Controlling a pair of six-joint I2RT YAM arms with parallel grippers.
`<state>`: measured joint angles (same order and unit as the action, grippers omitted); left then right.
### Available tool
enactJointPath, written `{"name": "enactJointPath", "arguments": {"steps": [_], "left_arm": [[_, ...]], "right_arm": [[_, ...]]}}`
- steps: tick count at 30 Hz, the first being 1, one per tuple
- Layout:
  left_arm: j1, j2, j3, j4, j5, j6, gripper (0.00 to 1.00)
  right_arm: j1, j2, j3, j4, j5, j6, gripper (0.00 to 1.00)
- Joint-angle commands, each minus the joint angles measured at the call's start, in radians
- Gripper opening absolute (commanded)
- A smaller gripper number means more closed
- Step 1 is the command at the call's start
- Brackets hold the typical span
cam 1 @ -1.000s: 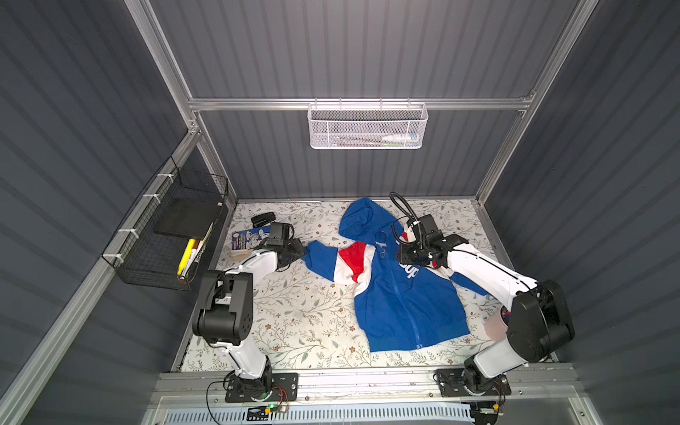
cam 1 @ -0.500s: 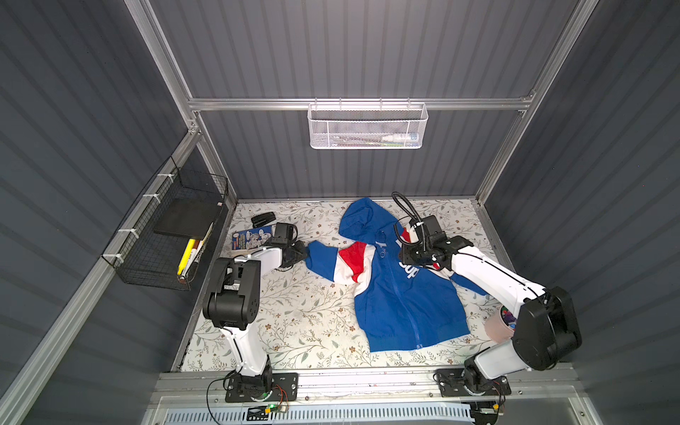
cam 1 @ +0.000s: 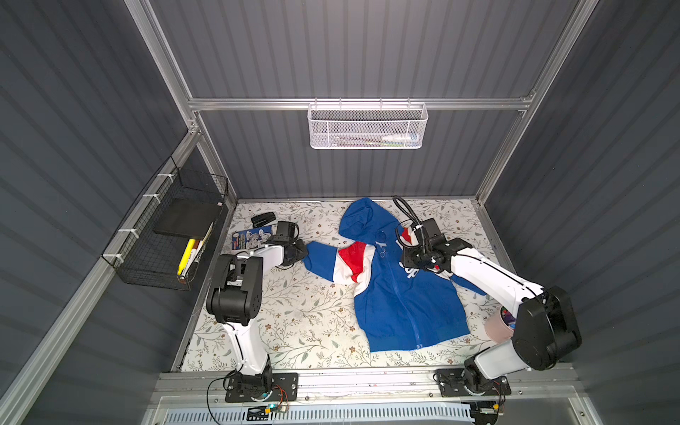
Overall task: Unzip the jacket
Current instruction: Flatten out the jacket at the center of the board.
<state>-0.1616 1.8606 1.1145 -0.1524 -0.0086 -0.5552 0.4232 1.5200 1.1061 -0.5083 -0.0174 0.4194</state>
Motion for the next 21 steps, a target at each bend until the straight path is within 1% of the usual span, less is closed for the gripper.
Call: {"name": "enactJointPath", "arguments": {"steps": [1,5,8,11,16,21], "left_arm": [[0.01,-0.135,-0.025,-0.157,-0.163,-0.098,0.0],[0.012,-0.273,-0.088,-0.306,-0.29,-0.23,0.0],[0.031,-0.344,-0.11,-0.38,-0.372,-0.282,0.0],[0.092,-0.356,-0.082,-0.399,-0.391,-0.245,0.0],[0.174,-0.309,0.027,-0.441,-0.461,-0.175,0.0],[0.234,-0.252,0.072,-0.398,-0.433,-0.11,0.0]], "right_arm": [[-0.002,0.04,0.024,-0.052,0.048,0.017,0.34],[-0.002,0.068,0.035,-0.049,0.062,0.04,0.33],[-0.003,0.089,0.047,-0.052,0.075,0.045,0.33],[-0.003,0.097,0.055,-0.061,0.079,0.049,0.32],[-0.004,0.085,0.05,-0.068,0.072,0.054,0.32],[-0.003,0.073,0.037,-0.081,0.095,0.049,0.32]]}}
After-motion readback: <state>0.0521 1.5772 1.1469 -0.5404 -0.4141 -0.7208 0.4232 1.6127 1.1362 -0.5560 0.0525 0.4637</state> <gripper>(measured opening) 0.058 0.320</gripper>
